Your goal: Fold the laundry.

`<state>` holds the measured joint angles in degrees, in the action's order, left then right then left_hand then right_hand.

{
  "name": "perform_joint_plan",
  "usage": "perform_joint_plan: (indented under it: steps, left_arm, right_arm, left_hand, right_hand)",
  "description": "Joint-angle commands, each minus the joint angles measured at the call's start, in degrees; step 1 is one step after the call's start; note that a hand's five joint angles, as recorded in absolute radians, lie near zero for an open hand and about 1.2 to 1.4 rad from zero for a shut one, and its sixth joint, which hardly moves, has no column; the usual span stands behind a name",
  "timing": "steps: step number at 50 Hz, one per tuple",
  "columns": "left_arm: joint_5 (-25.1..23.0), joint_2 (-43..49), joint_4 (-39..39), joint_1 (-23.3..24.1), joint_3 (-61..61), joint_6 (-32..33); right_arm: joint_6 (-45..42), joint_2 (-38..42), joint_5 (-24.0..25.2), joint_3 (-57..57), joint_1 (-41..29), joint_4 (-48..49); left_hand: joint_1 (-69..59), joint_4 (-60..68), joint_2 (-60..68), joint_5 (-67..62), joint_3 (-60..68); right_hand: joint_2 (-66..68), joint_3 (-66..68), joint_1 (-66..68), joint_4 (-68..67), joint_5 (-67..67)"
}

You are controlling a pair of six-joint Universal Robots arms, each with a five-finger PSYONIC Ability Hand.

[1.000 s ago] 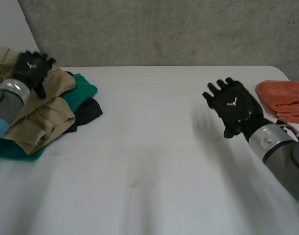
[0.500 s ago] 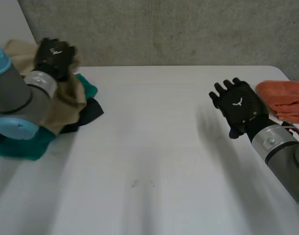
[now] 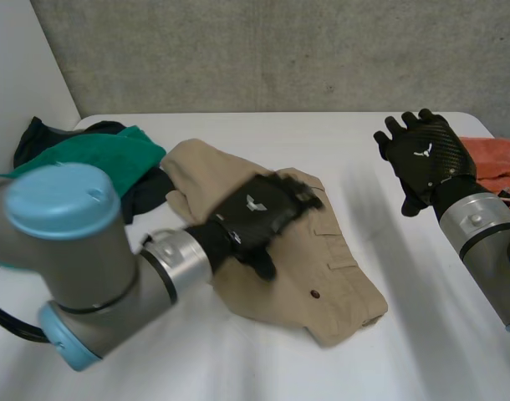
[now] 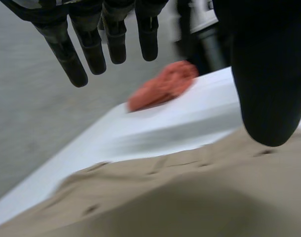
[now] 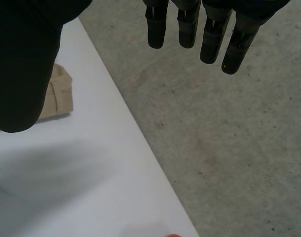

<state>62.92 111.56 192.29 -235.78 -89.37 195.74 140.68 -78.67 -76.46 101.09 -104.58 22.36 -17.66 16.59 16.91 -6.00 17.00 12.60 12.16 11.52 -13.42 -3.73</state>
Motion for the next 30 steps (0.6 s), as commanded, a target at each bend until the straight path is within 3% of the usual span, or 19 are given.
perform_joint_plan:
  steps: [1, 5, 12, 20, 30]
  left_arm:
    - [17.29, -6.78, -0.51, -3.02, -3.69, -2.47]
    - [24.24, -8.46, -0.69, -3.11, -7.82, -2.39]
    - [29.36, -7.85, -2.79, -4.33, -12.93, -2.12]
    - [28.66, -0.74, -4.38, -6.71, -12.15, -2.12]
    - [26.81, 7.18, -2.27, -6.80, -7.31, -2.03]
  right_arm:
    - [0.74, -0.08, 0.26, -0.63, -0.36, -9.40]
    - [2.31, -0.08, 0.35, -1.94, -0.44, -19.07]
    - [4.70, 0.27, 2.36, -1.52, -0.27, -32.72]
    - [4.26, 0.62, 8.52, 4.46, 0.08, -29.93]
    - [4.17, 3.78, 8.70, 8.51, -0.62, -21.22]
  left_hand:
    - [1.05, 0.02, -0.31, -0.60, -0.40]
    - [-0.62, 1.69, 1.37, -2.28, 1.28]
    - [-13.22, 14.29, 13.97, -14.87, 13.87]
    - [-13.59, 14.65, 14.33, -15.24, 14.24]
    - [-12.58, 13.64, 13.32, -14.23, 13.23]
  right_hand:
    - [-2.60, -2.16, -1.52, 3.42, 3.73]
    - [-2.60, -2.16, -1.52, 3.42, 3.73]
    - [-1.69, -1.24, -0.61, 2.50, 2.82]
    - [0.17, 0.61, 1.25, 0.64, 0.96]
    - [13.28, 13.73, 14.36, -12.47, -12.15]
